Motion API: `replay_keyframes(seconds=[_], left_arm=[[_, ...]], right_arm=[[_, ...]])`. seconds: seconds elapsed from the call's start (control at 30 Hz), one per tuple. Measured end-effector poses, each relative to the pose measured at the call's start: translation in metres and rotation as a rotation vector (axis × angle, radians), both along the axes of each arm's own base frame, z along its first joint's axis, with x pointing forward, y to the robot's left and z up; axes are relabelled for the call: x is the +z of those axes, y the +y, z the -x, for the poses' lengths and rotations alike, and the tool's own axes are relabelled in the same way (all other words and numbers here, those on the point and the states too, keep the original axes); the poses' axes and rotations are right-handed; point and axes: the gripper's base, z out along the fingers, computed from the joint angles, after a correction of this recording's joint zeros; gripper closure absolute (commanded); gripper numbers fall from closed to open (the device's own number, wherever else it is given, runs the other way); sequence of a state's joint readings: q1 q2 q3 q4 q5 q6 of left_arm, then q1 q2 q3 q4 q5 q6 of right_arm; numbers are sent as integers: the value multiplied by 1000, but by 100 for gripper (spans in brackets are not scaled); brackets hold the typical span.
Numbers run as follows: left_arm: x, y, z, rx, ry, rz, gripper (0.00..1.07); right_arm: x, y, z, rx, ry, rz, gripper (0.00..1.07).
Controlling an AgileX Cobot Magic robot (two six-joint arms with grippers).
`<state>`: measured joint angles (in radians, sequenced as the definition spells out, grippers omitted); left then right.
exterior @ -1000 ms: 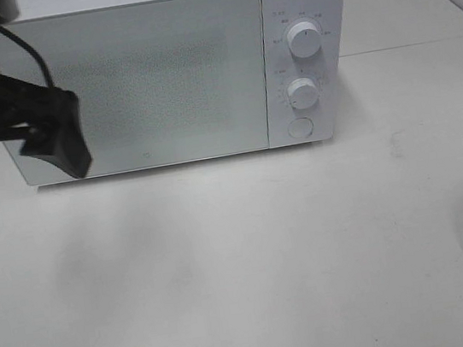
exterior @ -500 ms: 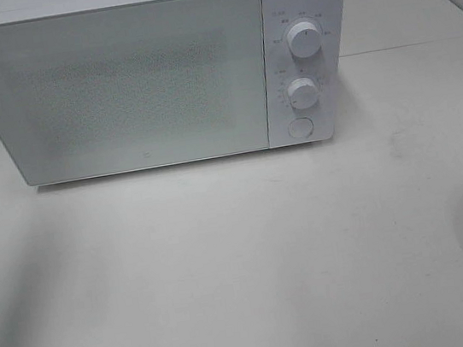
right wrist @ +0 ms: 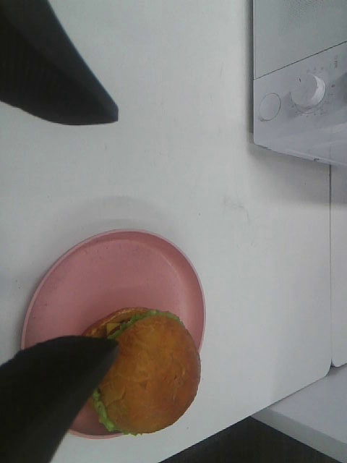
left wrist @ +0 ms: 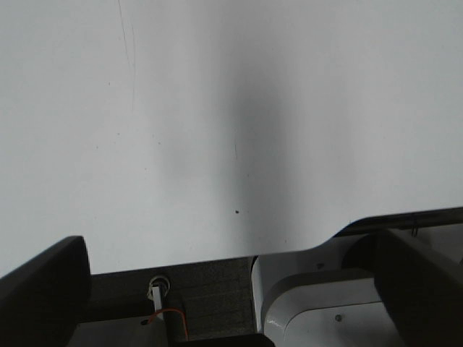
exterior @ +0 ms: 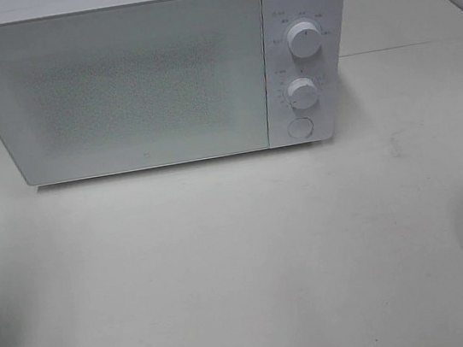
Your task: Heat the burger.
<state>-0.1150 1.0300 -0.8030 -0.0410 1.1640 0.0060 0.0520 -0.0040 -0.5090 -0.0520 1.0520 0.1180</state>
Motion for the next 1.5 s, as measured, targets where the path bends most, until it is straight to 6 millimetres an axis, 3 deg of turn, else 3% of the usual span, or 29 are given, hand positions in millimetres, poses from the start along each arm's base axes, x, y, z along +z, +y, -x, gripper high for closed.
replay_keyframes(seconds=[0.07, 0.2, 0.37, 0.73, 1.03, 1.3, 1.5], left_arm=[[-20, 3, 22, -30, 25, -11, 8], [-27, 4, 32, -36, 10, -12, 8], [-39, 7, 63, -35, -108, 0, 8], [-14, 10, 106, -31, -443, 61, 8], [-5, 13, 140, 9, -668, 89, 8], [-3, 15, 164, 113, -839, 55, 8], [-3, 15, 167, 113, -857, 55, 8]], right_arm=[[0, 0, 0, 0, 0, 0, 31], [0, 0, 0, 0, 0, 0, 31], [0, 0, 0, 0, 0, 0, 31], [0, 0, 0, 0, 0, 0, 31], [0, 0, 0, 0, 0, 0, 31], [0, 0, 0, 0, 0, 0, 31], [0, 0, 0, 0, 0, 0, 31]])
